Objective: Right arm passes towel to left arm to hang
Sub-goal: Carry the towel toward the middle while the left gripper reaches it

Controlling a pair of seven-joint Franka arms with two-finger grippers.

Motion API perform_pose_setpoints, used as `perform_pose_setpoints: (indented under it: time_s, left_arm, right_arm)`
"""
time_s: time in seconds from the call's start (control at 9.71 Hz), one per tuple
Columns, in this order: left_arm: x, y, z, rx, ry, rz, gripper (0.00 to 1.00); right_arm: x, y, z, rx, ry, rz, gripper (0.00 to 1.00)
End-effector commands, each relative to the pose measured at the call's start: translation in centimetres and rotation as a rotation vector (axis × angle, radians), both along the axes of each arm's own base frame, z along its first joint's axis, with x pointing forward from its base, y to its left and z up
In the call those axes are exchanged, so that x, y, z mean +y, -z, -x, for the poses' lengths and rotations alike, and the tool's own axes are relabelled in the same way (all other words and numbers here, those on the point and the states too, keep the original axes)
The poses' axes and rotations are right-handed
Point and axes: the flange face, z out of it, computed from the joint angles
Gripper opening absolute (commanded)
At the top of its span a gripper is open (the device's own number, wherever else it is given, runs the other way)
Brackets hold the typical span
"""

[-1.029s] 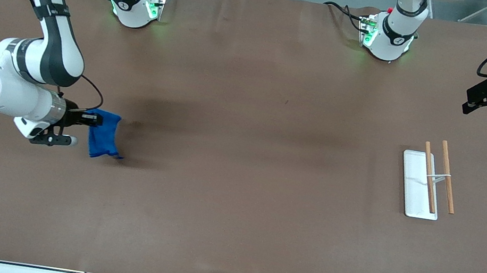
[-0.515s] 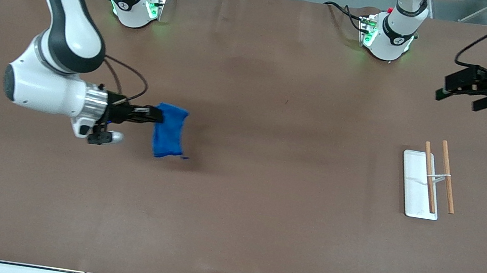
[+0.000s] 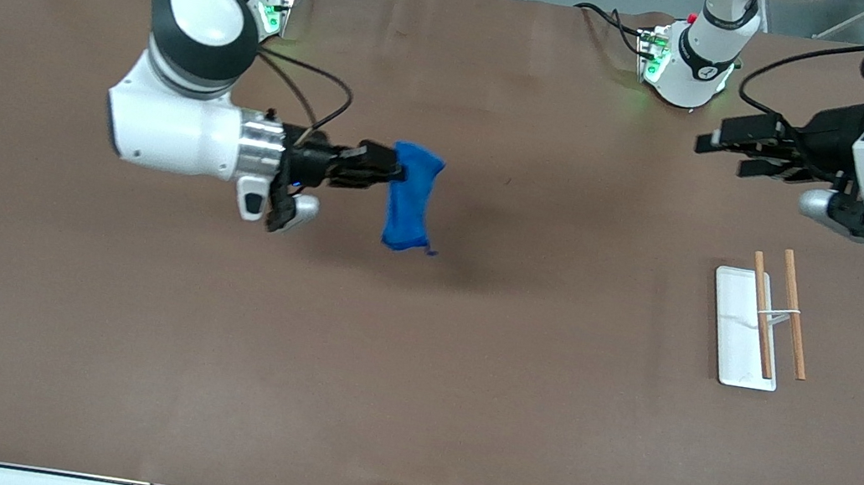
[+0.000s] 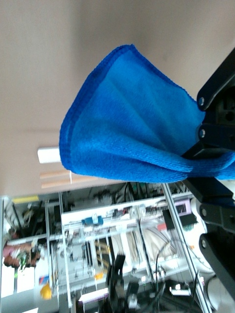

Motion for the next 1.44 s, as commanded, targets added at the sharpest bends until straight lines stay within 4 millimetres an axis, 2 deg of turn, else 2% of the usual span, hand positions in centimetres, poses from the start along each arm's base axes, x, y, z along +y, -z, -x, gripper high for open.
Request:
perform_pose_setpoints:
  time_s: [0.0,0.1,0.21,0.41,0.62,0.82,1.13,1.34]
  left_arm:
    - [-0.7,5.8,1.3,0.075,0.033,0.174,1.0]
    - [-1.1,8.1,1.7,0.081,0.027,0.242,1.0]
    - [-1.4,9.5,2.1,0.067,-0.006,0.272,1.0]
    - [-1.9,13.2,2.9,0.046,-0.057,0.43,1.0]
    - [-2.7,15.6,4.0,0.068,-0.097,0.526,0.99]
    - [-3.8,17.0,4.2,0.061,-0.217,0.663,0.97]
    - [-9.8,20.3,6.0,-0.016,-0.354,0.704,0.97]
    - [-10.0,20.1,6.9,-0.033,-0.44,0.763,0.97]
  right_arm:
    - [3.4,-0.4,1.5,-0.028,0.032,-0.132,0.0]
    - [4.4,-0.5,2.0,-0.02,0.06,-0.176,0.0]
    - [5.4,-0.7,2.5,-0.01,0.075,-0.232,0.0]
    - [6.4,-1.0,3.2,-0.042,0.088,-0.318,0.0]
    - [6.9,-1.3,3.5,-0.04,0.1,-0.35,0.0]
    - [8.0,-2.0,4.2,-0.055,0.113,-0.341,0.0]
    - [8.1,-2.2,4.2,-0.056,0.116,-0.343,0.0]
    - [8.2,-2.5,4.2,-0.026,0.139,-0.375,0.0]
